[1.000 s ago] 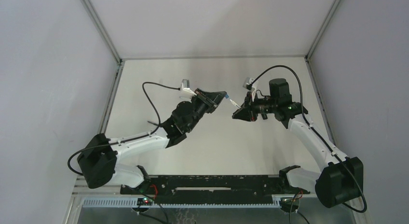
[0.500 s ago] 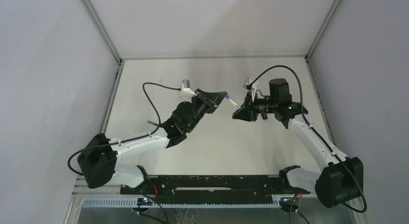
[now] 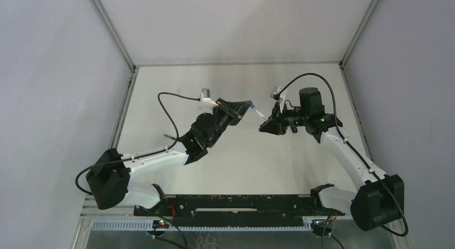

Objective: Insert the pens into the pen caps
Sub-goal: Insert the pen cap onto the pen.

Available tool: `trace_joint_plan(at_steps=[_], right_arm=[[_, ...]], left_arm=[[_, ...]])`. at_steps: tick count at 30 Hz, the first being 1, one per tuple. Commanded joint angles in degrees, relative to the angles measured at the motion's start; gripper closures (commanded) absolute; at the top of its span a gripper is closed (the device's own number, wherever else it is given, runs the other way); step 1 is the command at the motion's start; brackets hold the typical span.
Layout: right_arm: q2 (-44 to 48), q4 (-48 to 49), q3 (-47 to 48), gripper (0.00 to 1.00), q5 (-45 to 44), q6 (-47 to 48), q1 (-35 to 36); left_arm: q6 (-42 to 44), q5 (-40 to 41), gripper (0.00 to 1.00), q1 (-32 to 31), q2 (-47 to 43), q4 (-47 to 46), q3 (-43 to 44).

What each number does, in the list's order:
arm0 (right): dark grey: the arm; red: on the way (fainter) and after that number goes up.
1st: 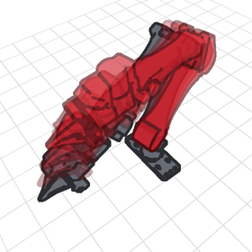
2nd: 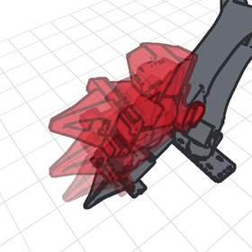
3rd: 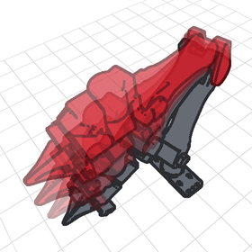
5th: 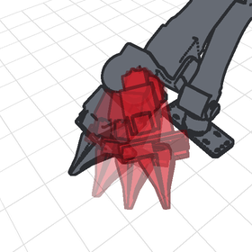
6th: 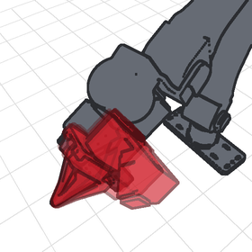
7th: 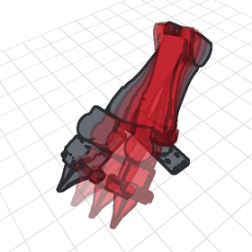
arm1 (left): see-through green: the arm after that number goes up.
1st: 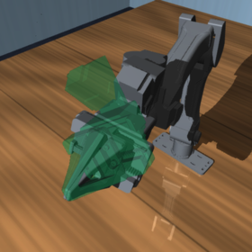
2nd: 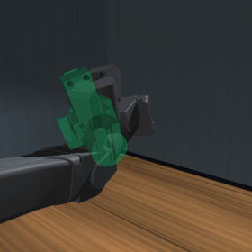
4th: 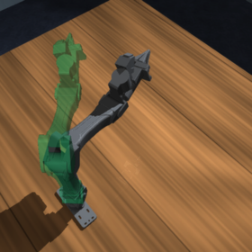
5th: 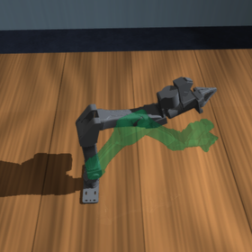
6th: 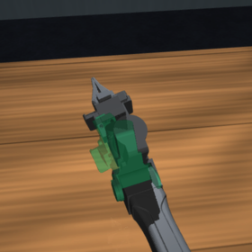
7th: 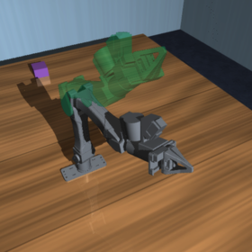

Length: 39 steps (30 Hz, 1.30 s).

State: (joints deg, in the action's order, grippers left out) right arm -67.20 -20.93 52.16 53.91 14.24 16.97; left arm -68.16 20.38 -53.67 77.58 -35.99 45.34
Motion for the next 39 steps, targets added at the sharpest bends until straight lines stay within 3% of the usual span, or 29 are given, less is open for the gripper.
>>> trace_joint_plan(at_steps=[1, 39], right_arm=[[0.0, 1.0, 0.5, 1.0, -1.8, -0.7, 0.3], [0.7, 1.3, 0.3, 1.0, 1.2, -1.0, -1.0]], left_arm=[[-0.7, 0.3, 1.0, -0.5, -1.3, -2.5, 1.4], [-1.3, -0.1, 1.0, -0.8, 0.3, -2.6, 1.3]])
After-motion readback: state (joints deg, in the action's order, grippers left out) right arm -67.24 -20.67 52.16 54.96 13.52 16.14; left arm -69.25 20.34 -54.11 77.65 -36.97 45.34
